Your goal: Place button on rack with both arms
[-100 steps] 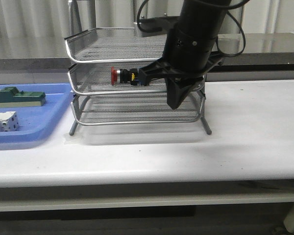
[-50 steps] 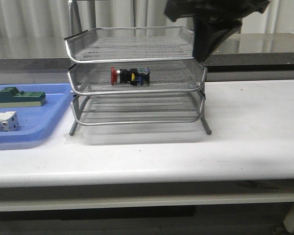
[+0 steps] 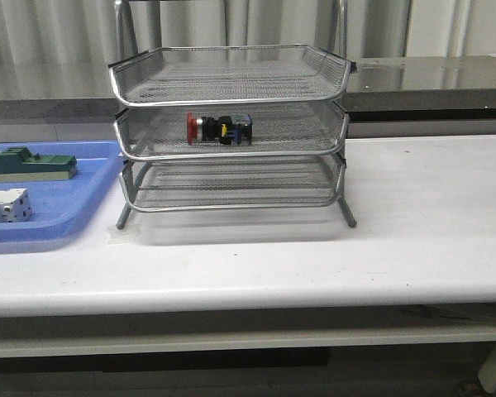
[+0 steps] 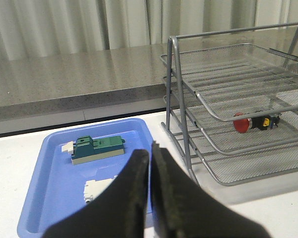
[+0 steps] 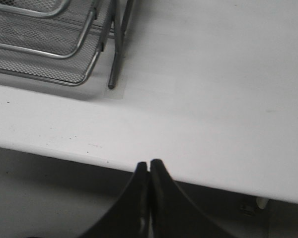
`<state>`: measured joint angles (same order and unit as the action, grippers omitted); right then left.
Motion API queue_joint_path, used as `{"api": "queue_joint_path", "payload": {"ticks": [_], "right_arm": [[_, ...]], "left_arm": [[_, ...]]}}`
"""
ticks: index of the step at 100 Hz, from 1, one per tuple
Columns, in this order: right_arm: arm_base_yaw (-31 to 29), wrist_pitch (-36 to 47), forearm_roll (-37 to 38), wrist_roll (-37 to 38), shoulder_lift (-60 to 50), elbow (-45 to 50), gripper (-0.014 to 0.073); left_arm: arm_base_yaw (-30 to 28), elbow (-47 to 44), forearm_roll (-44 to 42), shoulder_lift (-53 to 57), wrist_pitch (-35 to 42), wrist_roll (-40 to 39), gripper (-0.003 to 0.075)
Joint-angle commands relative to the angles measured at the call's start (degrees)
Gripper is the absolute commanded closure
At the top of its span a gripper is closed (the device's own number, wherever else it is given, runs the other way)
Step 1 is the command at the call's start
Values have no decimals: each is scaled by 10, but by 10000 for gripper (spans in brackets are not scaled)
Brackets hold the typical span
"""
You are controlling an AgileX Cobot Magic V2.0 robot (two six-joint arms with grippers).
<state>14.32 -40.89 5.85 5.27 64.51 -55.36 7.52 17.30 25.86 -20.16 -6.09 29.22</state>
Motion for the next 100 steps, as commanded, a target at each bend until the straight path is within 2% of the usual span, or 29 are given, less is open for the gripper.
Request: {"api": "queue_joint_path", "payload": {"ticks": [1,26,53,100], "right_arm": [[-13,43,20,15,-65,23,660],[-16,79,35,44,-224,121,660],[-16,82,65,44,-363,175,660],[-16,76,64,44,-397,177,660]], "left_arm": [[0,16,8,-3,43,-5,716],[0,16,8,-3,43,-5,716],[0,16,8,-3,43,-5,716],[0,16,8,-3,43,-5,716]]}}
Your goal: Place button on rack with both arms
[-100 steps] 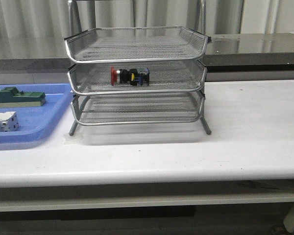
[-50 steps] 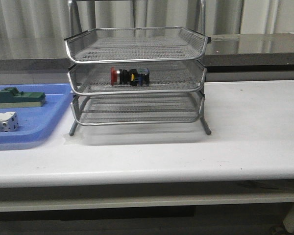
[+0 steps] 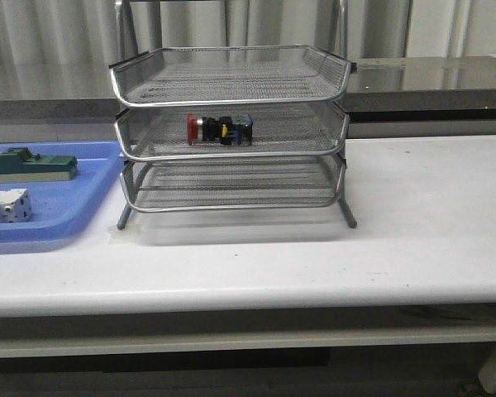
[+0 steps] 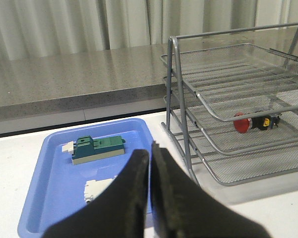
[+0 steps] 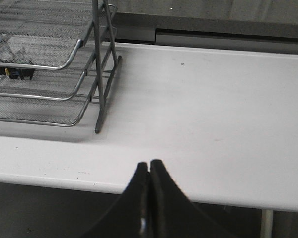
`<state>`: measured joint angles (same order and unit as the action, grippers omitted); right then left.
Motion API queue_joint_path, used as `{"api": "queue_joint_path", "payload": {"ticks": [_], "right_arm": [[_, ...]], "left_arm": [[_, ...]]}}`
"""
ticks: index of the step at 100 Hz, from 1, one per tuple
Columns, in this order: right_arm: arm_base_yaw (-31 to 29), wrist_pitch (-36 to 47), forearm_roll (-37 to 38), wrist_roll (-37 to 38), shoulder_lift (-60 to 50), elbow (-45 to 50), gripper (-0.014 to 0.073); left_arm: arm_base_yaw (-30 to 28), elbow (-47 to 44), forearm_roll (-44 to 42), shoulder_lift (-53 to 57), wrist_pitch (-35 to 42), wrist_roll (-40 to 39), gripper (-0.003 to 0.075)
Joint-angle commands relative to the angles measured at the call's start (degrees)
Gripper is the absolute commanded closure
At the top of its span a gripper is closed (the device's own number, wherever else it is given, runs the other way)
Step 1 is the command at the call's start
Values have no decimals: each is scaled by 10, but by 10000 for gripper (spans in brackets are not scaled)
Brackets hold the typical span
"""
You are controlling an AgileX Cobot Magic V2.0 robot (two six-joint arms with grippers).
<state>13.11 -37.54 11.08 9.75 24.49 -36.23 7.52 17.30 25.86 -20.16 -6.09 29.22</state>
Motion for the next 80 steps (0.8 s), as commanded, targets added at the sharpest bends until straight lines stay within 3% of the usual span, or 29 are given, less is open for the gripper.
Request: {"api": "queue_joint_path", "payload": {"ticks": [1,54,80], "right_arm": [[-4,42,12,-1,3,-15,660],[-4,48,13,-1,-14,-11,660],[-20,104,3,-2,-101,85,660]], "left_arm": [[0,16,8,-3,43,-5,716],[0,16,8,-3,43,-5,716],[0,16,8,-3,43,-5,716]]}}
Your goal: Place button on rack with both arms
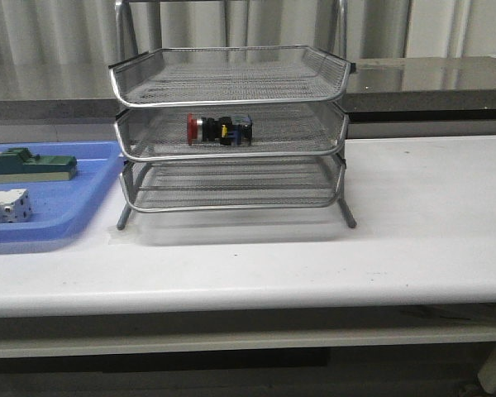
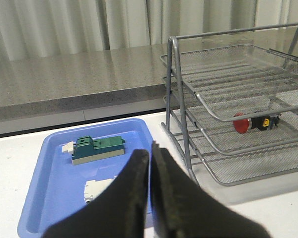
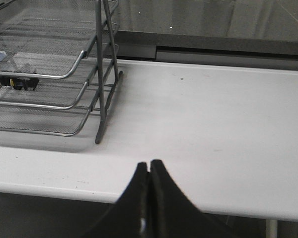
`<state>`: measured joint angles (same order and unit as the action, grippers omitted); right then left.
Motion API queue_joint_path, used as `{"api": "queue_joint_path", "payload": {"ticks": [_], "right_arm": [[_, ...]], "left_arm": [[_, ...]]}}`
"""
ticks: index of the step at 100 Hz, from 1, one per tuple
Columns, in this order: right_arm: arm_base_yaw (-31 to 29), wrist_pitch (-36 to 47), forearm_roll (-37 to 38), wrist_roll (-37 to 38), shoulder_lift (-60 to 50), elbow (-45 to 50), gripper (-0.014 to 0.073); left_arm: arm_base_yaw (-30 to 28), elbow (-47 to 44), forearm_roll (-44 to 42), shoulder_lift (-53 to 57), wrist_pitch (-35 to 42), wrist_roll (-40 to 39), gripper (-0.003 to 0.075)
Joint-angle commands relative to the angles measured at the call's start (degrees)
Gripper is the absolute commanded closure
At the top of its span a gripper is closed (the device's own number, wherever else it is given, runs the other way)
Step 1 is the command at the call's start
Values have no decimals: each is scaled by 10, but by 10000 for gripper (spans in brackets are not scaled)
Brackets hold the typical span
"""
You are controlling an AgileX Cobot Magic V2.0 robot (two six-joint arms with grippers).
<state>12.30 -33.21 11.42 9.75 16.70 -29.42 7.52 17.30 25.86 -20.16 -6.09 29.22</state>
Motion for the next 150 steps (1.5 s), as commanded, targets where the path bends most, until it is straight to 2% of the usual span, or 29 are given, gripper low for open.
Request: {"api": "queue_joint_path", "payload": {"ticks": [1,19,41,85,150], "right_arm": [[-13,63,-1,-2,-26,23,660],[-50,98,-38,-9,-103,105,660],[-64,197,-77,-40,-184,201,660],[-66,327,-80,-41,-183,300,660],[-66,332,-79,-41,-183,301,660]], "left_arm": [[0,16,8,-3,43,-5,716],[0,16,8,-3,43,-5,716],[0,16,8,-3,43,-5,716],[0,16,8,-3,42,-5,716],[0,16,8,-3,42,-5,716]]}}
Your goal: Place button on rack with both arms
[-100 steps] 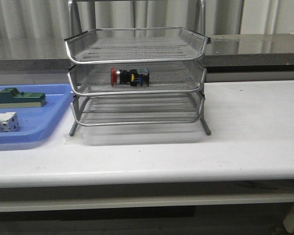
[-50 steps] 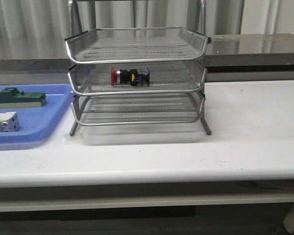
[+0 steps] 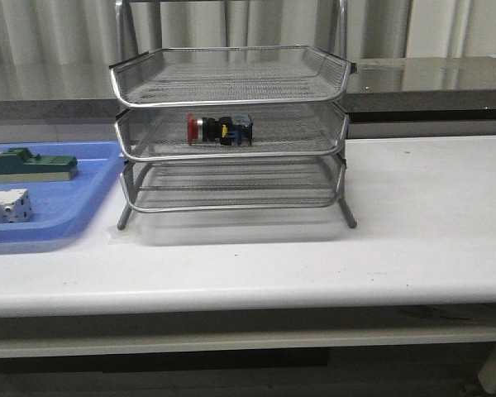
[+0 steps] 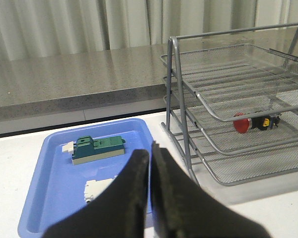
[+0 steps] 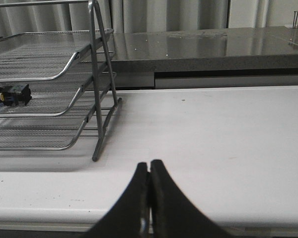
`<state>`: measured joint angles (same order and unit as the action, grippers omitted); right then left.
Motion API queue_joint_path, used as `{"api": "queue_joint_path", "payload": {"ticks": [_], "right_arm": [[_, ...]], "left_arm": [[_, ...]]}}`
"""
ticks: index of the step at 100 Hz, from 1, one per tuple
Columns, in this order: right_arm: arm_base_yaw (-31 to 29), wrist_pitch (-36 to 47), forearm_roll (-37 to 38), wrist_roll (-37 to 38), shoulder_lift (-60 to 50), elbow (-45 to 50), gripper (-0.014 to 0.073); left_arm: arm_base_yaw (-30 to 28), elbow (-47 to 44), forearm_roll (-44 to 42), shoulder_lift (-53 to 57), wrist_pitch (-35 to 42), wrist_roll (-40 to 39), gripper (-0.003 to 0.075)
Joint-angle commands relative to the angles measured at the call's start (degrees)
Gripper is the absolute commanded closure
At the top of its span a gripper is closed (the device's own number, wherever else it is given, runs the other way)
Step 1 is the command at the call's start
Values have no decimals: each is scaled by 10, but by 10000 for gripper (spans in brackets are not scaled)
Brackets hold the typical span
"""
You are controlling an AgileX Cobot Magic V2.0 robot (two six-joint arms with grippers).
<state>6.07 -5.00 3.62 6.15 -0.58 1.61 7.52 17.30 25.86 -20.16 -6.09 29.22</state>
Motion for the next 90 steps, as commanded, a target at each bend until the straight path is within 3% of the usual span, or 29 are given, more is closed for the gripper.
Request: {"api": "queue_joint_path", "payload": {"ticks": [1,90], "right_arm": [[-4,50,-1,-5,-11,-9,660],[-4,50,-1,-5,-11,-9,660]], "left_arm": [[0,16,8,-3,42,-5,716],[0,16,-6,-3,43,-6,716]]}}
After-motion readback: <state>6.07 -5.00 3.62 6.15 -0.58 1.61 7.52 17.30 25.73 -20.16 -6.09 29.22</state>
